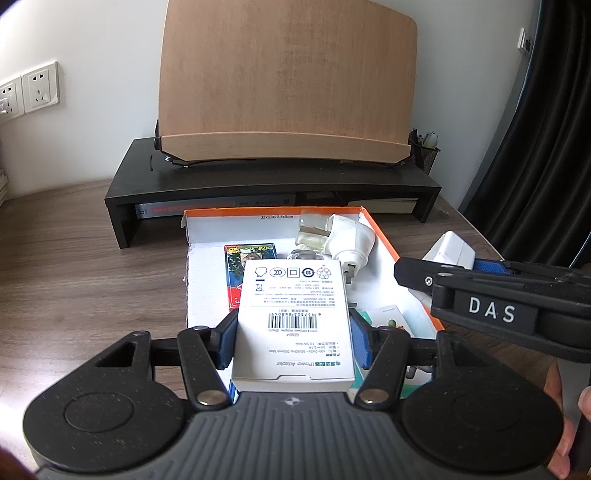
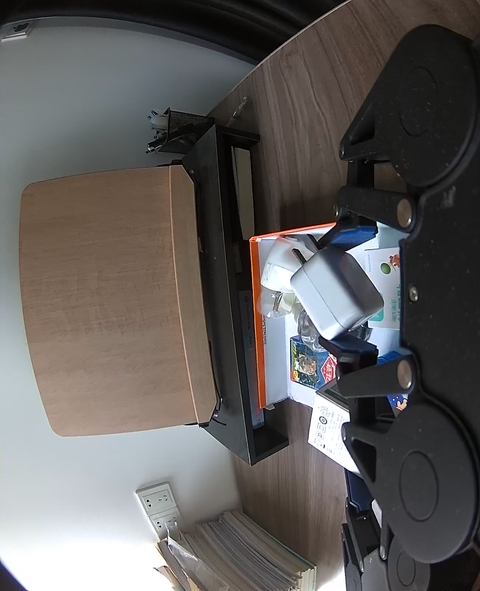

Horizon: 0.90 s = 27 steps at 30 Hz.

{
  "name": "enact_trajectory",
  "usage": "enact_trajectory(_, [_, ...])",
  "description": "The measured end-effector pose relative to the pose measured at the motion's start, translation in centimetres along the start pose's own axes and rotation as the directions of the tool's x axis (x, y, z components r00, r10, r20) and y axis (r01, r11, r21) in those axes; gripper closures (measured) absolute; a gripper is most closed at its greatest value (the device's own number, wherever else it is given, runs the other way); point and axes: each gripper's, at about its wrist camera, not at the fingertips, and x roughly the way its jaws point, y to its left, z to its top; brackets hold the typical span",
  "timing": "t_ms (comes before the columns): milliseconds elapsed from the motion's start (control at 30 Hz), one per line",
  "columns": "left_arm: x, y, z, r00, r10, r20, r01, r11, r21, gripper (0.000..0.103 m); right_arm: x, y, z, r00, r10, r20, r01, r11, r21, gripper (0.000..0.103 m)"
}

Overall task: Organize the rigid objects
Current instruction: 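Hold the charger box and cube charger above the white box with both tools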

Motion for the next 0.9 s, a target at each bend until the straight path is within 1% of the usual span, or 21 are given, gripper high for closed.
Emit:
enact_trajectory(500, [0.7, 0.4, 0.2, 1.0, 0.004, -0.014, -0.004, 1.0, -0.012, 0.044, 2.2, -0.1, 0.5, 1.0, 0.001, -0.021, -0.001, 1.0, -0.006, 0.044])
enact_trajectory(900, [0.6, 0.3, 0.3, 1.0, 0.012, -0.017, -0.012, 1.0, -0.015, 0.044, 2.4, 0.2, 0.6, 1.0, 0.007, -0.023, -0.007, 1.0, -0.006, 0.044])
